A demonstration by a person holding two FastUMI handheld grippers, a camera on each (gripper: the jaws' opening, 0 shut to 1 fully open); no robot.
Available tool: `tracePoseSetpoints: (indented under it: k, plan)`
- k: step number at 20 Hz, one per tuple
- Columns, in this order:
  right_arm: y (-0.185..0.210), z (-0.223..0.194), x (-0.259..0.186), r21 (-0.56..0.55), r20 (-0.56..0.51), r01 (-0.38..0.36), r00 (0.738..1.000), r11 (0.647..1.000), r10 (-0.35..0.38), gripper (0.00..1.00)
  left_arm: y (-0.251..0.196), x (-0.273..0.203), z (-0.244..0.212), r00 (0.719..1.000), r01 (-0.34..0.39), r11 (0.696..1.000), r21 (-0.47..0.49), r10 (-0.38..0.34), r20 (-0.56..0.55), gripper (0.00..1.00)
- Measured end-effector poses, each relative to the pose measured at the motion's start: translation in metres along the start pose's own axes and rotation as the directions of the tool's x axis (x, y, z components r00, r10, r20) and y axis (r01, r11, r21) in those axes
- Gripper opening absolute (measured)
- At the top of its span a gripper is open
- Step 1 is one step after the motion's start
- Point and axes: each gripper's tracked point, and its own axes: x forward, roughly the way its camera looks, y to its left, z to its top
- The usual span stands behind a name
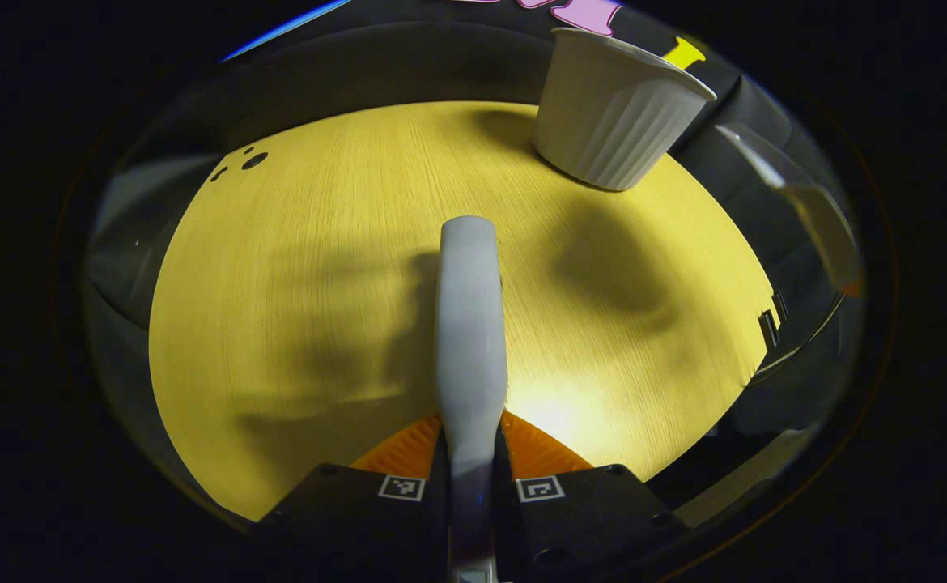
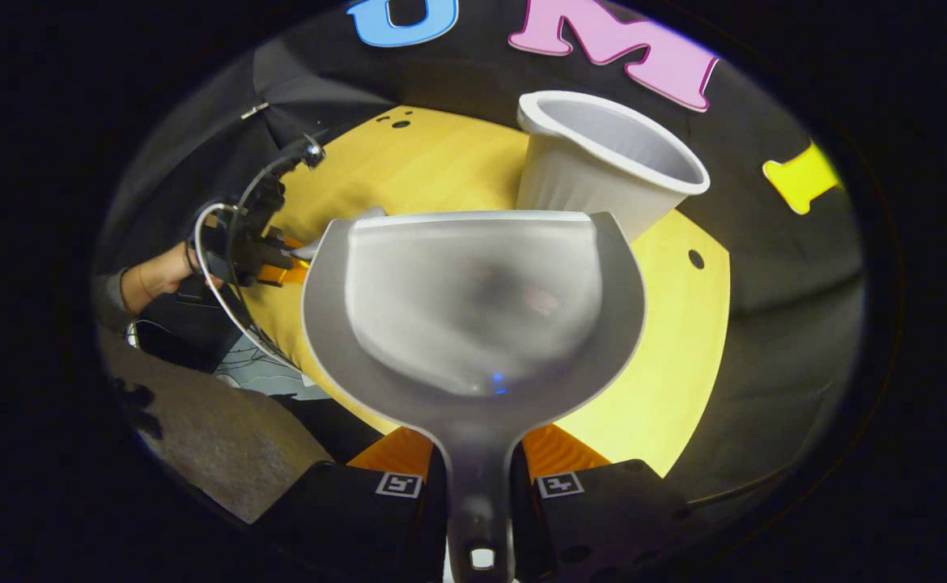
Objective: Pick up the small broom and dustpan from the desktop, sweep the trash into the dustpan with the broom, and then empty the trash into the garbage bin.
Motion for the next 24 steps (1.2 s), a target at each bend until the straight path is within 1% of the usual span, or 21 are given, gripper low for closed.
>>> tracePoseSetpoints:
  k: [1,2,3,7,8,9,10,13,14,15,16,17,18,24]
  plan:
    - [0.003,-0.006,0.013,-0.002,-0.012,0.01,1.0,1.0,-0.01,0.37,0.0,-0.001,0.0,1.0,-0.009,1.0,-0.001,0.009,-0.002,0.27]
    - [0.007,-0.01,0.027,-0.008,-0.021,0.015,1.0,1.0,-0.015,0.37,0.001,-0.001,0.0,1.0,-0.017,1.0,0.001,0.017,-0.003,0.24]
    - [0.012,-0.013,0.04,-0.011,-0.031,0.018,0.999,1.0,-0.018,0.37,0.002,0.0,-0.001,1.0,-0.026,1.0,0.001,0.026,-0.005,0.27]
    - [0.027,-0.025,0.088,0.043,-0.063,-0.001,0.998,0.999,0.004,0.36,0.002,0.0,-0.003,0.999,-0.048,0.999,-0.015,0.048,-0.015,0.27]
    - [0.029,-0.027,0.098,0.045,-0.065,-0.004,0.998,0.999,0.007,0.37,0.004,-0.001,-0.004,0.998,-0.059,0.998,-0.016,0.059,-0.017,0.27]
    - [0.031,-0.028,0.106,0.042,-0.06,-0.01,0.998,0.999,0.012,0.36,0.005,-0.001,-0.004,0.997,-0.07,0.997,-0.017,0.07,-0.016,0.24]
    - [0.031,-0.029,0.112,0.039,-0.059,-0.013,0.998,0.999,0.016,0.37,0.004,-0.002,-0.004,0.997,-0.08,0.997,-0.02,0.079,-0.016,0.24]
    - [0.034,-0.031,0.125,0.054,-0.054,-0.012,0.998,0.998,0.015,0.36,0.005,-0.004,-0.003,0.994,-0.107,0.994,-0.028,0.106,-0.017,0.24]
    - [0.032,-0.031,0.128,0.057,-0.05,-0.006,0.999,0.998,0.009,0.37,0.005,-0.003,-0.005,0.993,-0.117,0.993,-0.026,0.116,-0.017,0.27]
    - [0.032,-0.033,0.131,0.055,-0.056,-0.002,0.998,0.998,0.006,0.37,0.005,-0.003,-0.006,0.992,-0.127,0.992,-0.022,0.127,-0.018,0.24]
    - [0.031,-0.034,0.134,0.05,-0.063,-0.001,0.998,0.999,0.004,0.37,0.006,-0.003,-0.004,0.99,-0.139,0.99,-0.015,0.139,-0.019,0.24]
    - [0.03,-0.035,0.135,0.044,-0.067,-0.001,0.998,0.999,0.003,0.37,0.006,-0.004,-0.004,0.988,-0.15,0.989,-0.009,0.15,-0.019,0.27]
    - [0.028,-0.036,0.136,0.037,-0.072,-0.002,0.997,0.999,0.004,0.37,0.006,-0.006,-0.003,0.987,-0.16,0.987,-0.003,0.159,-0.018,0.27]
    - [0.03,-0.036,0.136,0.071,-0.071,-0.038,0.997,0.997,0.043,0.36,0.008,-0.006,-0.006,0.984,-0.177,0.984,0.011,0.177,-0.028,0.28]
